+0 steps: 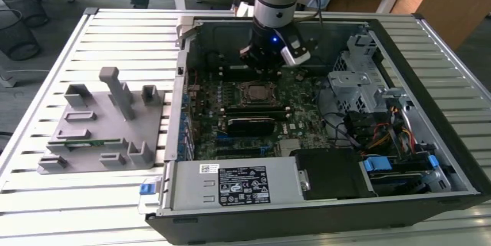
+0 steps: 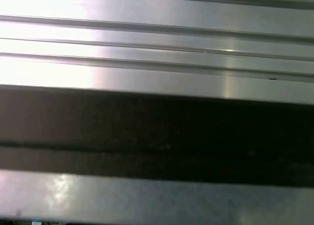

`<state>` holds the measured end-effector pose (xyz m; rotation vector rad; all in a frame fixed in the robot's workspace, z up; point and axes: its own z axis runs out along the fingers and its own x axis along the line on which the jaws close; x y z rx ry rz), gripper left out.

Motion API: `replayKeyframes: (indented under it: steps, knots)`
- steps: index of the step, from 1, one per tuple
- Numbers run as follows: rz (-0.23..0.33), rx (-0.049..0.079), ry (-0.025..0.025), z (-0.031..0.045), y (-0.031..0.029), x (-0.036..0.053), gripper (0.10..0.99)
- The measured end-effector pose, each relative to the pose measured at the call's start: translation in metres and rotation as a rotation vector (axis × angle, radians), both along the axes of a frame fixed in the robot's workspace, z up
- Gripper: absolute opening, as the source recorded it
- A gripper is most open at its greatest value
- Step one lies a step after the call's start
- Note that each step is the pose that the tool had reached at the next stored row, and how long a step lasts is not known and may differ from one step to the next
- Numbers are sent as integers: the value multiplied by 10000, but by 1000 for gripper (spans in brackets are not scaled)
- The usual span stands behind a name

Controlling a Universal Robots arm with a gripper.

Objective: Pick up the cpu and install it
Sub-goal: 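Install the first cpu locking lever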

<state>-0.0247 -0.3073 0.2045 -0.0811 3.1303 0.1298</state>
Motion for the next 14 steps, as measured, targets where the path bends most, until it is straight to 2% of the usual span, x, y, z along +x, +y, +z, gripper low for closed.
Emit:
replayKeyframes:
  steps: [5,14]
  knots:
    - [0,0,22,-50,0,8,106]
    - [0,-3,24,-46,0,10,106]
